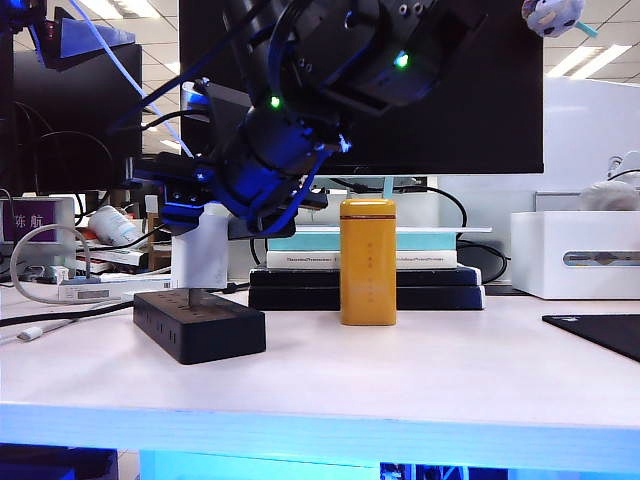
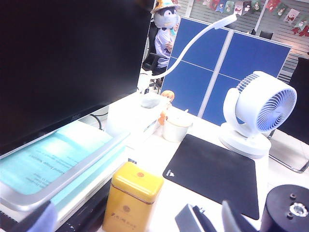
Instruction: Plug the white charger into the left socket.
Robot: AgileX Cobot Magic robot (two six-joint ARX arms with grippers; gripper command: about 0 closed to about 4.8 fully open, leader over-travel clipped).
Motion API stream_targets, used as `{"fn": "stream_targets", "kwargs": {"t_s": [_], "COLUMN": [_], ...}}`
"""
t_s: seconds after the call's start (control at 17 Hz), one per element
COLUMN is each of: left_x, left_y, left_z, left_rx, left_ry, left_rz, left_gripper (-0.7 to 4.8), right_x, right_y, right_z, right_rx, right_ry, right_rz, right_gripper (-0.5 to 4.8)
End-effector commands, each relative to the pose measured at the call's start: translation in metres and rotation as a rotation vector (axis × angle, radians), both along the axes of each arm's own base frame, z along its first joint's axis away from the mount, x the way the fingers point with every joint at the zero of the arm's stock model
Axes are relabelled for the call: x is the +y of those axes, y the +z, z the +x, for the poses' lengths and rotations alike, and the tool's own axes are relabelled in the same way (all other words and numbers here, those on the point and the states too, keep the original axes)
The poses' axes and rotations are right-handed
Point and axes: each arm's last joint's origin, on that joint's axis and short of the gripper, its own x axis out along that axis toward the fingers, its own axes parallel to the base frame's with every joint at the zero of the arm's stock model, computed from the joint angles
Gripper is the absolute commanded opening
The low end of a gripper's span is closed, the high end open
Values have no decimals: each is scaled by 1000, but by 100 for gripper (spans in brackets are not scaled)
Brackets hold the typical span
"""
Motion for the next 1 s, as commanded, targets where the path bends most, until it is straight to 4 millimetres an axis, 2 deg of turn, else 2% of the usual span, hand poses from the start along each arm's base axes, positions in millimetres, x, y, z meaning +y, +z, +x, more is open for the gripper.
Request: {"fn": "stream_targets", "kwargs": {"t_s": [0.06, 0.29, 0.41, 0.53, 0.88, 1.0], "left_x": [1, 1, 1, 1, 0, 0], "left_y": [5, 3, 3, 3, 3, 3], "left_z": [-2, -2, -2, -2, -2, -2], "left_rx": [-27, -6, -6, -6, -6, -7], "left_ry": [-5, -7, -7, -7, -8, -8], "left_rz": [4, 1, 1, 1, 1, 1], "left_gripper": [479, 479, 479, 479, 479, 479], "right_x": [-1, -2, -2, -5, -5, -6], "right_y": [-4, -15, -15, -18, -23, -18], "right_z": [4, 3, 2, 2, -2, -4], "right_rx": [-4, 47, 54, 49, 92, 101], "right_ry": [-31, -30, -29, -104, -72, -69], "right_rz": [11, -48, -59, -117, -149, -155], "right_gripper": [241, 241, 241, 241, 241, 241]}}
